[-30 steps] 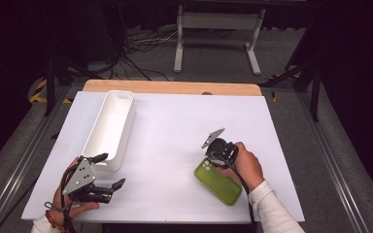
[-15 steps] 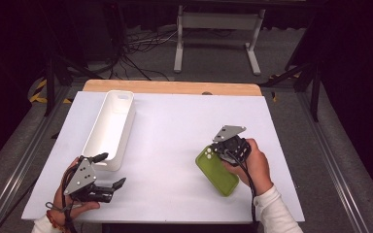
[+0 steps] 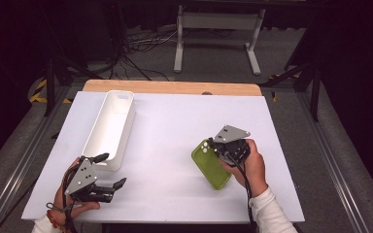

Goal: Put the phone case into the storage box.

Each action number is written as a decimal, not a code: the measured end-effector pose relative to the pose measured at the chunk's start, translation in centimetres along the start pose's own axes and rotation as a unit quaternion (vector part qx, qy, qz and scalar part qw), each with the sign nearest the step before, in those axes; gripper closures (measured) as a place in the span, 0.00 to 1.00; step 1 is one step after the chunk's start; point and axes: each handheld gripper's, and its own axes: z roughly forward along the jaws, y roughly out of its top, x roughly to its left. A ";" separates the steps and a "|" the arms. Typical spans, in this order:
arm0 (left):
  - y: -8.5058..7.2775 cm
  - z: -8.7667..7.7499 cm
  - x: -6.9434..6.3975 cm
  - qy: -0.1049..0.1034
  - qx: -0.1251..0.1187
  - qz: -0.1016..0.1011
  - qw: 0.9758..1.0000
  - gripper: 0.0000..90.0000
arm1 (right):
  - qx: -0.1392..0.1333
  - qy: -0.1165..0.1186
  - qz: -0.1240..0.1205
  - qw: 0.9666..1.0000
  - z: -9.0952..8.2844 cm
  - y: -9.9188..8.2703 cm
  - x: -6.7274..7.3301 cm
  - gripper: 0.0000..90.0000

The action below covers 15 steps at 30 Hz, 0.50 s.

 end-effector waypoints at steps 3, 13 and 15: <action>0.0 0.0 0.0 0.002 0.001 0.001 1.000 0.09 | -0.009 -0.007 -0.002 1.000 0.2 0.0 0.2 0.98; 0.0 -0.1 0.0 0.001 -0.002 0.002 1.000 0.08 | -0.046 -0.017 0.008 0.999 0.2 -0.3 0.6 0.98; 0.0 -0.1 0.0 0.002 -0.002 0.004 1.000 0.08 | -0.057 -0.019 0.011 0.998 0.1 -0.4 0.5 0.98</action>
